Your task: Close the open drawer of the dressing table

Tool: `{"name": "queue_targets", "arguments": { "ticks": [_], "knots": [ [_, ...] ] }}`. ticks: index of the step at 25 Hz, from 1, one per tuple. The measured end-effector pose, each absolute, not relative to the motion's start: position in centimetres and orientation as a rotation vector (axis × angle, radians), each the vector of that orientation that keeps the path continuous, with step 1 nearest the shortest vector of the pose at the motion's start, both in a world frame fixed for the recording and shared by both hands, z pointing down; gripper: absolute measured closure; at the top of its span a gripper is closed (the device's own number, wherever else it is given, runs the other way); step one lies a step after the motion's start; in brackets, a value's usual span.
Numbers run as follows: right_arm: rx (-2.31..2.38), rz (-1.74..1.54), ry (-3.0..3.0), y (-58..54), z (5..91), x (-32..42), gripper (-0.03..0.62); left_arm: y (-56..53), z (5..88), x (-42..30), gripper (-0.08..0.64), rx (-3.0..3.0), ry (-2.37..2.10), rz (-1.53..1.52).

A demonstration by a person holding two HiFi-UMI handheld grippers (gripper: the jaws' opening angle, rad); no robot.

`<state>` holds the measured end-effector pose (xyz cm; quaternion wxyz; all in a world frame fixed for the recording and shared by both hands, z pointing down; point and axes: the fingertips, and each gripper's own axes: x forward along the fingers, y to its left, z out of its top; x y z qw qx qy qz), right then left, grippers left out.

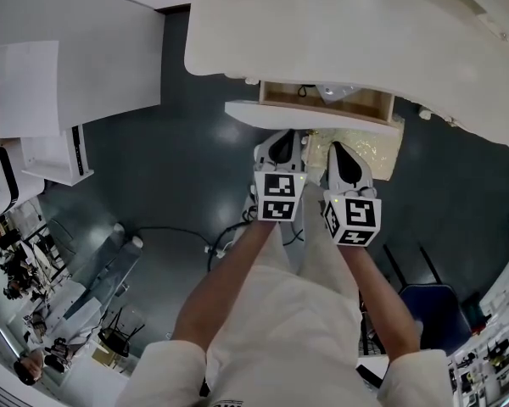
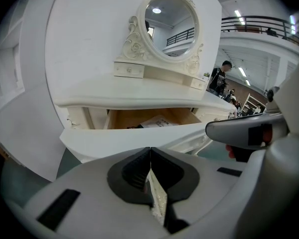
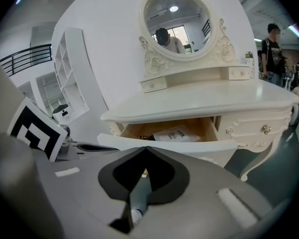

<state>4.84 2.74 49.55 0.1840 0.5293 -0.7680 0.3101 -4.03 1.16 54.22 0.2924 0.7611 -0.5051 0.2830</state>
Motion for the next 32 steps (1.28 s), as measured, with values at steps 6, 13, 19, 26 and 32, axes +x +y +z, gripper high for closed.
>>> {"name": "queue_targets", "arguments": {
  "ticks": [6, 13, 19, 26, 32],
  "knots": [
    [1.545, 0.881, -2.153, 0.9, 49.4, 5.6, 0.594, -0.4, 54.3, -3.7, 0.549, 2.050, -1.345, 0.750],
    [1.563, 0.874, -2.149, -0.2, 49.4, 5.7, 0.592, -1.6, 53.7, -3.8, 0.549, 2.065, -1.371, 0.742],
    [1.566, 0.879, -2.143, 0.0, 49.4, 5.4, 0.594, -0.4, 54.9, -4.4, 0.549, 2.035, -1.347, 0.768],
    [1.572, 0.884, -2.137, 0.6, 49.4, 6.0, 0.594, -1.8, 55.7, -5.2, 0.549, 2.012, -1.385, 0.757],
    [1.589, 0.891, -2.124, 0.4, 49.4, 6.4, 0.594, -2.3, 55.7, -5.2, 0.549, 2.024, -1.394, 0.757]
  ]
}}
